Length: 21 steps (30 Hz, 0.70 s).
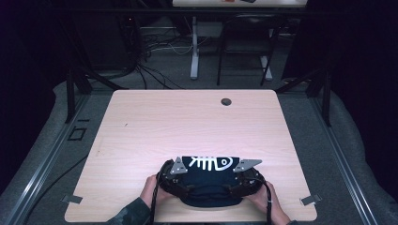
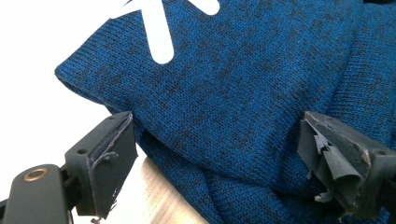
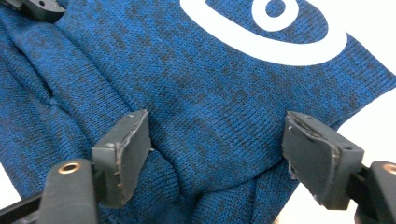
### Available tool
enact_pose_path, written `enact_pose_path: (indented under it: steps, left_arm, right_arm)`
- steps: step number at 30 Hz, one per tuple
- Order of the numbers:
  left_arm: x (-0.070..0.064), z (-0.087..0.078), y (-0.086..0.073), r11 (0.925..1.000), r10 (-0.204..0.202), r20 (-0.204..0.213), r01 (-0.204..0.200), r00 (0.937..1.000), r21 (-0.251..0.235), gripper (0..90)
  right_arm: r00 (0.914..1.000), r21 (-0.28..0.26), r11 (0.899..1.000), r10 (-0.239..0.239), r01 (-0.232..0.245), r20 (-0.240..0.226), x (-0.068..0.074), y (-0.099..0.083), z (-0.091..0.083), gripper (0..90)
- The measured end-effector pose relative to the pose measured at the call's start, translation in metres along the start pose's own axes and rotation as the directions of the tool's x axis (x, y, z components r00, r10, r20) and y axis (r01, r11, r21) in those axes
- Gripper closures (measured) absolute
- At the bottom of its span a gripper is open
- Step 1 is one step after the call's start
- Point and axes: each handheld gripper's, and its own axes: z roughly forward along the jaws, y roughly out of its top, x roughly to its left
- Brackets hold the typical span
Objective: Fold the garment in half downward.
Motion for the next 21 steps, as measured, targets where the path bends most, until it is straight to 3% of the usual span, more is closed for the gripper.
enact_pose_path:
  steps: [4, 10, 16, 21]
  left_arm:
    - [0.001, 0.0, -0.001, 0.9999, -0.003, 0.003, 0.003, 1.0, -0.01, 12.4]
    - [0.0, -0.001, 0.0, 0.9999, 0.004, -0.004, -0.004, 1.0, -0.012, 11.8]
    - [0.0, -0.006, 0.005, 0.9999, -0.006, -0.028, 0.006, 0.9996, -0.014, 3.4]
    - [0.002, -0.017, 0.008, 0.9985, -0.021, -0.034, 0.02, 0.9992, -0.051, 1.6]
  right_arm:
    - [0.9992, -0.002, 0.999, 0.037, -0.037, -0.013, -0.004, -0.003, 0.002, 18.3]
    - [0.9997, 0.006, 1.0, 0.021, -0.021, 0.015, -0.002, -0.001, 0.002, 14.2]
    - [0.9995, 0.002, 1.0, 0.015, -0.015, 0.027, 0.0, 0.001, -0.002, 6.9]
    - [0.9996, -0.027, 1.0, 0.011, -0.01, 0.028, 0.002, 0.004, -0.011, 4.4]
